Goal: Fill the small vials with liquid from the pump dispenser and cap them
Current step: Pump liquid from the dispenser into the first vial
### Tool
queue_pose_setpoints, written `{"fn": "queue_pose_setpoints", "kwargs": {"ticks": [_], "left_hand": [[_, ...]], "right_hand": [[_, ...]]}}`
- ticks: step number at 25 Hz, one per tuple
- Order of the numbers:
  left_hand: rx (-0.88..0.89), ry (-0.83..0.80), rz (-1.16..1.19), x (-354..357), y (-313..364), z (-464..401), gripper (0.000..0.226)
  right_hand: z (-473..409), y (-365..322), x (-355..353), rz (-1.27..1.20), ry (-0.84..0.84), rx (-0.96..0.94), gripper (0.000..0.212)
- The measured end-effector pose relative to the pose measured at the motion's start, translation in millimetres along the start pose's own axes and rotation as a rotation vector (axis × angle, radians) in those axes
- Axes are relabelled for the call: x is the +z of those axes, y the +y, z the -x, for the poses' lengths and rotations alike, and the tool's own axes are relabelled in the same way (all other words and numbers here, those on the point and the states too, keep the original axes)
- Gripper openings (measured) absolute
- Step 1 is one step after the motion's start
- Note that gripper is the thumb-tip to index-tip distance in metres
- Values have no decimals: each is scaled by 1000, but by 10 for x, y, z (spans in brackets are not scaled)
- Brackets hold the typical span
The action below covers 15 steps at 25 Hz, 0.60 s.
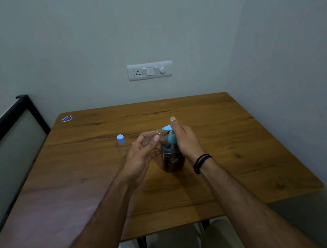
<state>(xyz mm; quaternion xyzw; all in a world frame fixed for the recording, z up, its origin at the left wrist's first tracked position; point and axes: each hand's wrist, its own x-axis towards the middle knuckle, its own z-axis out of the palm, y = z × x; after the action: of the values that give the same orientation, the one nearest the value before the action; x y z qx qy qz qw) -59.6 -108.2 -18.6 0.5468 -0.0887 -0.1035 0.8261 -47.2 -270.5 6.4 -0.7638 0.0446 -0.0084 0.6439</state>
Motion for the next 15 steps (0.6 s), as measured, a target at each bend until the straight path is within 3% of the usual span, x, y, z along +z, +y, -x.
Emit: {"fn": "queue_pose_setpoints", "kwargs": {"ticks": [4,10,13,15], "left_hand": [[-5,-7,43,2,7,18,59],[-12,4,-3,6,49,80,49],[-17,-18,-143,-31,110,86,43],[26,-41,-376,-33,208,61,36]], "right_hand": [[-3,22,-16,0,-48,-24,54],[66,-29,-4,21,-38,95,65],[81,-33,6,35,-34,87,65],[90,-23,8,34,-31,88,64]]}}
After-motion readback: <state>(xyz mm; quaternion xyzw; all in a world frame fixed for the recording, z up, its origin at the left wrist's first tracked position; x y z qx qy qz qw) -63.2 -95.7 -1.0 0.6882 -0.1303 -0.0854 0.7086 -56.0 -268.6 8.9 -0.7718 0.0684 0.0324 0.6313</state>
